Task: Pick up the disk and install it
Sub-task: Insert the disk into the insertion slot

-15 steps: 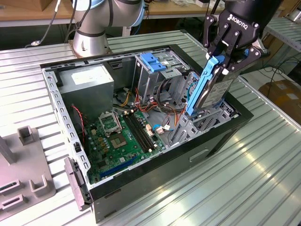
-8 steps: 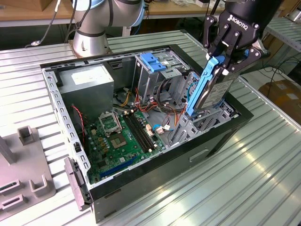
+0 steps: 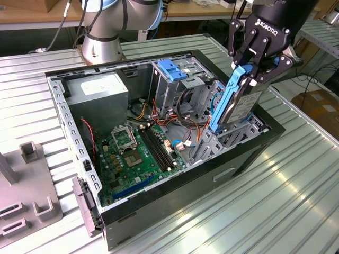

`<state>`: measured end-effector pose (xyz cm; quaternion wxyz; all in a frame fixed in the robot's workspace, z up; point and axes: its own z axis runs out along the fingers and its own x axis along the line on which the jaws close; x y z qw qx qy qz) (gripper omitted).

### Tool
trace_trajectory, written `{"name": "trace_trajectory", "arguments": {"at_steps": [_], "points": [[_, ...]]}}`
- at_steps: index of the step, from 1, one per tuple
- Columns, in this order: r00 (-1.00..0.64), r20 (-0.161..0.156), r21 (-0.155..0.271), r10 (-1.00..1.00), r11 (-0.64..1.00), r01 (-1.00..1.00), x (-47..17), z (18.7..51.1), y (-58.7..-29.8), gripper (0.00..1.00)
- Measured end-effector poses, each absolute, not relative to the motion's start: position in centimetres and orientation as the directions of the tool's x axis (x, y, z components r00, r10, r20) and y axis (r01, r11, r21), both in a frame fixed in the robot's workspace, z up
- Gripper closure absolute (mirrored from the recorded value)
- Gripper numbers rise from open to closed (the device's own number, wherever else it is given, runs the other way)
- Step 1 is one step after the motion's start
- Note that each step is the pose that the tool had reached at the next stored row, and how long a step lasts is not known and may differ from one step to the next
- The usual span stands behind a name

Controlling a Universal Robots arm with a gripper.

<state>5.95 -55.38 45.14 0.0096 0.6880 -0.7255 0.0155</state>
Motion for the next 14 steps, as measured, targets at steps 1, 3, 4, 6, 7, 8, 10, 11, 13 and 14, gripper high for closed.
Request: {"name": "trace_trajectory", "arguments": {"at_steps": [1, 3, 4, 6, 7, 8, 10, 11, 13, 14], "points": [[-0.053, 0.035, -0.009, -0.998, 0.053, -0.999, 5.94, 45.08, -55.38, 0.63], [-0.052, 0.035, -0.008, -0.998, 0.052, -0.999, 5.94, 44.96, -55.38, 0.63], [-0.052, 0.035, -0.007, -0.998, 0.052, -0.999, 5.95, 44.89, -55.38, 0.63], [-0.052, 0.036, -0.006, -0.998, 0.052, -0.999, 5.94, 44.77, -55.38, 0.63], [-0.052, 0.036, -0.004, -0.998, 0.052, -0.999, 5.94, 44.61, -55.37, 0.63], [-0.052, 0.036, -0.004, -0.998, 0.052, -0.999, 5.95, 44.59, -55.37, 0.63], [-0.052, 0.036, -0.004, -0.998, 0.052, -0.999, 5.95, 44.59, -55.37, 0.63], [-0.052, 0.036, -0.004, -0.998, 0.052, -0.999, 5.95, 44.59, -55.36, 0.63], [-0.052, 0.036, -0.004, -0.998, 0.052, -0.999, 5.95, 44.59, -55.36, 0.63], [-0.052, 0.036, -0.004, -0.998, 0.052, -0.999, 5.95, 44.59, -55.36, 0.63]]}}
